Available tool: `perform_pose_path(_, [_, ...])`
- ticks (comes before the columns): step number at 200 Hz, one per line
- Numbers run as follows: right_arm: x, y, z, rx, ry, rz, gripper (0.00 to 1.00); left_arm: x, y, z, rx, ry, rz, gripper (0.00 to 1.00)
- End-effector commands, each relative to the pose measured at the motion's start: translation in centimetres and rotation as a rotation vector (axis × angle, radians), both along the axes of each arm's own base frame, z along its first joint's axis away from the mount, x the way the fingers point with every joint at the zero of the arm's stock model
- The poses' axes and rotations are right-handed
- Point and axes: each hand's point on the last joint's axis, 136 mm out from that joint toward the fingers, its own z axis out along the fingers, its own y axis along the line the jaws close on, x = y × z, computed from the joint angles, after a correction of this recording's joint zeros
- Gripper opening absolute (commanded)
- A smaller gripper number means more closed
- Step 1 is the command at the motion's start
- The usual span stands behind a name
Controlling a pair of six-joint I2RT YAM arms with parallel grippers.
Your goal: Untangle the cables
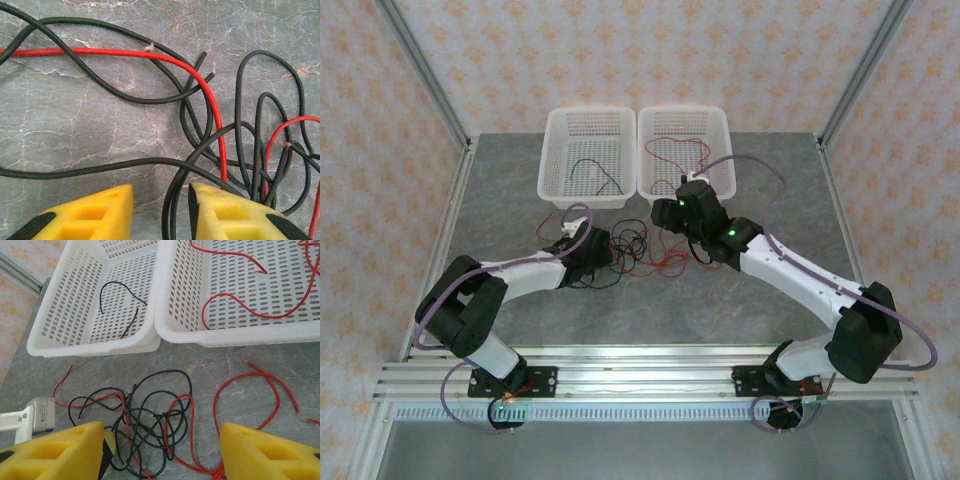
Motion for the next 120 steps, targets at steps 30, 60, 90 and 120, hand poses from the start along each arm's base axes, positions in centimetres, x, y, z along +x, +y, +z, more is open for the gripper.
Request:
perform_pose_path(30, [0.0,-0.6,1.0,0.022,-0.032,-0.033,0.62,0.0,0.3,-1.3,0.023,0.016,-0.006,0.21])
perform_pose_path(60, [-0.1,-0.7,1.1,0.025,-0.034,-0.033,0.62,0.1,0.4,-1.4,0.029,0.018,-0.004,0.1])
perform_pose_path(90, [-0.3,-0.7,1.4,0.038,-0.035,-0.028,0.62,0.2,0.4,-0.9,0.025,0.009,-0.002,0.0])
perform_pose_path(120, [-0.8,0.0,1.2,0.088,-0.016,0.002,0.62,0.2,0.4,1.5,0.016,-0.026,-0.006,0.0])
